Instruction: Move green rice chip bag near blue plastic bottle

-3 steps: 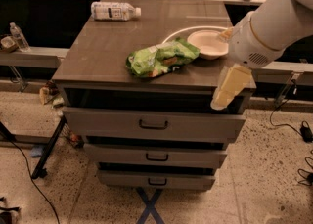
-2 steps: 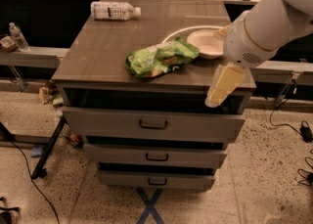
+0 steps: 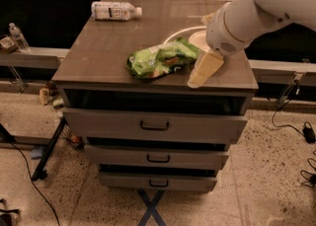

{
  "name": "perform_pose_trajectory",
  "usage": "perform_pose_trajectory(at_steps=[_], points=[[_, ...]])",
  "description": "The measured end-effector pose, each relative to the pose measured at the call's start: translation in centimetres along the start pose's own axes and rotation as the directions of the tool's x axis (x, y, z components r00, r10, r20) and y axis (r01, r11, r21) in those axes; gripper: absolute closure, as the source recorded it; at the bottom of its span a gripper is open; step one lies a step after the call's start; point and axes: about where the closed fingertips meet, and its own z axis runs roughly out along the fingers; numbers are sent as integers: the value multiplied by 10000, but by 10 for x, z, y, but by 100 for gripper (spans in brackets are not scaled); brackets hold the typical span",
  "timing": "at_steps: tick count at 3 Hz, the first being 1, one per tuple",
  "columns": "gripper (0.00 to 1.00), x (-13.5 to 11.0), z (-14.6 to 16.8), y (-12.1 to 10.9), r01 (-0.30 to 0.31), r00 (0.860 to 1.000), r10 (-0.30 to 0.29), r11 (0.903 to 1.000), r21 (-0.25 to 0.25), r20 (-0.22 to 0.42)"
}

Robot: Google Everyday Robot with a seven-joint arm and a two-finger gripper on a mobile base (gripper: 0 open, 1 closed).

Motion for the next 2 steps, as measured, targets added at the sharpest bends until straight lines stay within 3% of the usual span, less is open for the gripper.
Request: perform_pose_trajectory(at_steps=[2], points=[[0,-10,58,-30,501,9987,-504,9965,674,20]])
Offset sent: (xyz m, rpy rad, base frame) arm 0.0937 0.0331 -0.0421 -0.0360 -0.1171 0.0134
